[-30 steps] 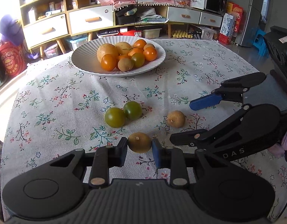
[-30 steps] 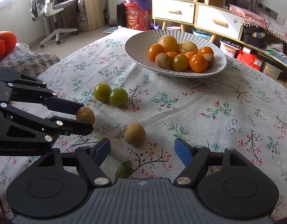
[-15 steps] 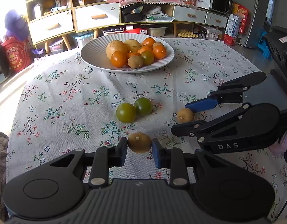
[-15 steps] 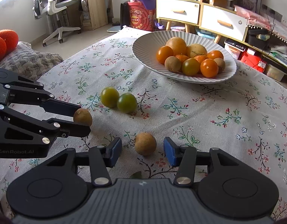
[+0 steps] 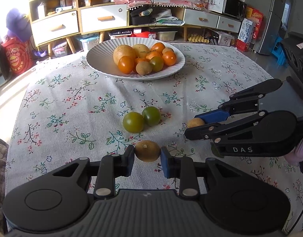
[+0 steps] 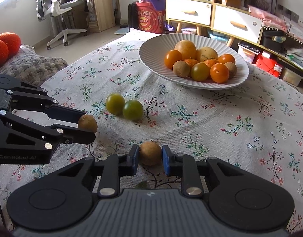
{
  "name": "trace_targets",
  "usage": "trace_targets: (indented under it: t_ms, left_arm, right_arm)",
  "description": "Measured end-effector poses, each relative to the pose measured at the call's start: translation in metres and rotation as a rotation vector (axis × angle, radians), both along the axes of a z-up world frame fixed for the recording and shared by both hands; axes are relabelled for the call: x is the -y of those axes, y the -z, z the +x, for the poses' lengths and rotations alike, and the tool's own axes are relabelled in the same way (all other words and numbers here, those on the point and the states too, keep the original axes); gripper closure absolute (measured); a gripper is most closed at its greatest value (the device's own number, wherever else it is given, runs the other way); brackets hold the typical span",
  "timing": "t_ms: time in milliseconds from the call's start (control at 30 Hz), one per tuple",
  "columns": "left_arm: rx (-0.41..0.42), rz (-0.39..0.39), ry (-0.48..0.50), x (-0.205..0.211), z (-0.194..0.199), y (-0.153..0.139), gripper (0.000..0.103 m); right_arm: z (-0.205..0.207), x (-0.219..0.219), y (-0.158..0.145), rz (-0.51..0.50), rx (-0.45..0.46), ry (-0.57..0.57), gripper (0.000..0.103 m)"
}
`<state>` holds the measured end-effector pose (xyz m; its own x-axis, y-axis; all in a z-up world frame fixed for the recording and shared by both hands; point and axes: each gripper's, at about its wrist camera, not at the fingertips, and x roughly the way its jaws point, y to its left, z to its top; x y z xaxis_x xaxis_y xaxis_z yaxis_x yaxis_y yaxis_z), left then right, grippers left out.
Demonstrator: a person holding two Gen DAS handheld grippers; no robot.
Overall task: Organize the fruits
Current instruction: 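Carry both held kiwis over the white plate and lower them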
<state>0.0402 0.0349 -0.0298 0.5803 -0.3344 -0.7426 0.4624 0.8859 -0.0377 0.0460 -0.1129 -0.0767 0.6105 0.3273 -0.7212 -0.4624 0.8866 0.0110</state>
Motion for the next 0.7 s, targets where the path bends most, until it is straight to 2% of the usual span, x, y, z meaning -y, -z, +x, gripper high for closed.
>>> trace_targets:
  t_ms: [333, 700]
  left_arm:
    - [0.041, -0.036, -0.058, -0.001, 0.021, -0.016, 0.089]
    - [0.097, -0.110, -0.155, 0.005, 0.055, -0.040, 0.089]
  right_arm:
    - [0.010, 0.004, -0.020, 0.032, 0.056, 0.045, 0.081]
    - [0.052, 0.014, -0.047, 0.109, 0.136, 0.139, 0.081]
